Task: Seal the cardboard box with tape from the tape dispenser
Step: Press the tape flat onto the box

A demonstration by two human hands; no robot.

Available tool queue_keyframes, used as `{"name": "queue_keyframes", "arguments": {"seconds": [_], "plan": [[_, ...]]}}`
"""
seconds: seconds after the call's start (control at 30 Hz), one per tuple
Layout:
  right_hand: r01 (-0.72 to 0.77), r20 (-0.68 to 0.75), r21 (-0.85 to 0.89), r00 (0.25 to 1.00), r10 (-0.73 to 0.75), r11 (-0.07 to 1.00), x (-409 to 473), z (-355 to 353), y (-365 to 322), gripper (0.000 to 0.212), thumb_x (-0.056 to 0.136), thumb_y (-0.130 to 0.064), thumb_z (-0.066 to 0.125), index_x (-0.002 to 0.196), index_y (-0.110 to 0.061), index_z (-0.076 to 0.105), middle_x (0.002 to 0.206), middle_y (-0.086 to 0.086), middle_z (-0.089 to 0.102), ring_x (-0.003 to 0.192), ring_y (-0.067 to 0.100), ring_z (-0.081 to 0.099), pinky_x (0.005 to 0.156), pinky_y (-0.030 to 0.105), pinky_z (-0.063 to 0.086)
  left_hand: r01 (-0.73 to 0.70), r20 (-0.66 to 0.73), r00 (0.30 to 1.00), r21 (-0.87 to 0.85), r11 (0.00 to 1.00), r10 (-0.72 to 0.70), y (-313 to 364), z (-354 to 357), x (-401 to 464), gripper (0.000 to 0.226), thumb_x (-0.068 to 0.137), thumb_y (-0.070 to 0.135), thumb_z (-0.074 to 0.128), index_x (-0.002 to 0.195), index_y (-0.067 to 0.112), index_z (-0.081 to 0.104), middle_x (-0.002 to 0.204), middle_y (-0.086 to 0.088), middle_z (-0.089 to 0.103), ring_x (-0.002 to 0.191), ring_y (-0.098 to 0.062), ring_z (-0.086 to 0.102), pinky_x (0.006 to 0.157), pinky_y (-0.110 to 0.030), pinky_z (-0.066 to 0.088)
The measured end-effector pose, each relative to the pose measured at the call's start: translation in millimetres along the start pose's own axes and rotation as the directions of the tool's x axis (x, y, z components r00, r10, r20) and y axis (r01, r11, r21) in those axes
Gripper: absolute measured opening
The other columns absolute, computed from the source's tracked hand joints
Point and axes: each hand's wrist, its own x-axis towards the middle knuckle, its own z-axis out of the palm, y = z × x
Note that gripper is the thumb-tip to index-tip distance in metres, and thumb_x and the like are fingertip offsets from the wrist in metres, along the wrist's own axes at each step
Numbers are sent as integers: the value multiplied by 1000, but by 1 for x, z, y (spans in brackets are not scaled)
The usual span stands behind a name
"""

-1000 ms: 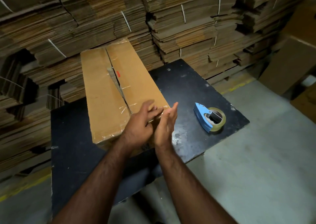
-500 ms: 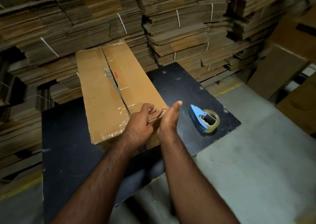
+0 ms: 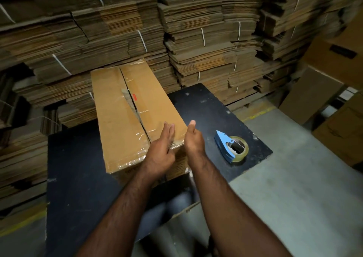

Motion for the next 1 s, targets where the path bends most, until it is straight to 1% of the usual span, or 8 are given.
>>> {"name": "queue_keyframes", "arguments": {"seconds": [0.1, 0.17, 0.27, 0.4, 0.63, 0.77, 0.87, 1.0], "plan": [[203, -71, -143, 974, -214, 969, -15, 8, 25, 55, 105, -40, 37, 146, -3, 42, 146, 16, 50, 132, 29, 47, 106, 34, 37, 61, -20, 998, -34, 998, -62, 2, -2, 3, 85, 83, -14, 41, 157, 9, 6, 158, 6, 30, 144, -14, 31, 108, -10, 19], [277, -137, -186, 943, -304, 943, -23, 12, 37, 49, 105, -33, 40, 142, -2, 45, 140, 15, 55, 128, 31, 51, 98, 32, 40, 71, -20, 997, -36, 997, -72, 2, -2, 5, 84, 83, -16, 42, 156, 8, 9, 157, 6, 32, 145, -13, 30, 106, -6, 17], [216, -92, -147, 969, -231, 965, 0, 9, 29, 48, 108, -35, 30, 112, -1, 64, 109, 16, 67, 102, 33, 62, 77, 29, 41, 93, -42, 995, -20, 995, -94, 4, 0, 6, 82, 82, -14, 44, 156, 9, 16, 157, 3, 33, 143, -16, 33, 103, -5, 17], [24, 78, -8, 997, -24, 1000, 9, -11, 24, 64, 103, -57, 21, 128, -16, 64, 126, 8, 66, 115, 25, 60, 103, 37, 45, 87, -68, 994, 28, 996, -85, 12, 0, 3, 80, 84, -13, 43, 156, 9, 18, 159, 1, 28, 145, -18, 30, 99, -2, 13], [308, -1, -217, 949, -316, 926, -11, -5, 45, 37, 107, -34, 36, 118, -9, 60, 112, 14, 68, 102, 31, 62, 72, 27, 35, 72, -76, 995, 44, 996, -68, 10, 3, 5, 79, 83, -12, 49, 154, 15, 26, 153, -2, 41, 138, -21, 40, 93, -2, 19], [365, 204, -270, 926, -318, 891, 8, -25, 39, 44, 108, -35, 28, 122, -9, 60, 123, 20, 64, 114, 37, 57, 91, 38, 41, 63, -102, 993, 36, 997, -59, 12, -1, 5, 74, 83, -10, 52, 151, 16, 35, 148, 3, 48, 136, -15, 43, 95, -2, 23], [643, 333, -393, 766, -551, 657, 15, -54, 44, 54, 107, -42, 33, 152, -12, 37, 152, 11, 44, 138, 27, 40, 109, 38, 33, -33, -232, 971, 103, 994, 56, 7, 2, -5, 61, 85, -3, 58, 143, 12, 49, 140, -3, 57, 127, -17, 54, 103, -11, 32], [902, 444, -420, 303, -843, 103, 38, -65, 54, 47, 100, -41, 52, 134, -10, 62, 144, 9, 55, 136, 24, 49, 101, 41, 47, -84, -368, 905, 340, 937, 214, -12, 22, -14, 31, 87, 12, 71, 118, 6, 70, 130, -13, 64, 122, -27, 59, 109, -40, 40]]}}
